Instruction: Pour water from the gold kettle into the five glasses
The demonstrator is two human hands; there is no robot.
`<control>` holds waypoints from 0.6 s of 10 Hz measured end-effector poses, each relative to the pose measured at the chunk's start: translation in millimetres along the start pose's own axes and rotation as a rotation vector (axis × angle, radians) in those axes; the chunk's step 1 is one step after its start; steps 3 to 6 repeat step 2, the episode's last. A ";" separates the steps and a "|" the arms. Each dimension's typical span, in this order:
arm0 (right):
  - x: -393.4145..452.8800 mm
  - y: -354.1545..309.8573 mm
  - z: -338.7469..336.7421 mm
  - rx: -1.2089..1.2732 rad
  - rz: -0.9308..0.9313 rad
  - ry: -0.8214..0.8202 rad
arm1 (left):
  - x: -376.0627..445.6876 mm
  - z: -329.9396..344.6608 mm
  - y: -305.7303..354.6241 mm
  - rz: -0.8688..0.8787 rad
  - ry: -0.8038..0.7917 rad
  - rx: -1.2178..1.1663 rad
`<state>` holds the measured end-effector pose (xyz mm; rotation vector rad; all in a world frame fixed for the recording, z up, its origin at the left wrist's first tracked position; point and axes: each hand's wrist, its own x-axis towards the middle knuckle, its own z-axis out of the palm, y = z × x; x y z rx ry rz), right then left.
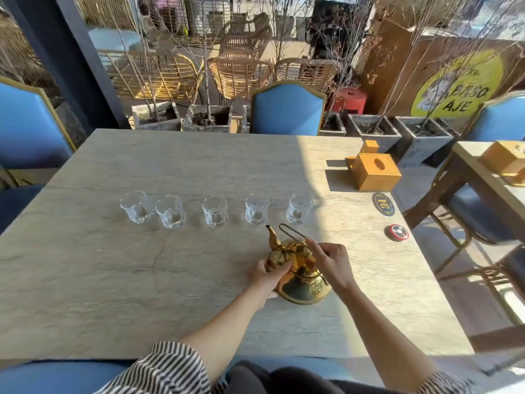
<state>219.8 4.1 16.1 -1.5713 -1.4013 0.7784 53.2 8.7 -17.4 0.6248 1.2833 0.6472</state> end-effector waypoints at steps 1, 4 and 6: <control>-0.9 -2.5 -2.7 0.005 -0.010 -0.034 | -1.0 -6.0 -2.2 -0.005 -0.039 -0.038; -0.2 -9.1 -7.0 0.034 -0.004 -0.095 | -3.1 -14.7 0.0 0.004 -0.061 -0.026; -0.2 -9.1 -7.0 0.034 -0.004 -0.095 | -3.1 -14.7 0.0 0.004 -0.061 -0.026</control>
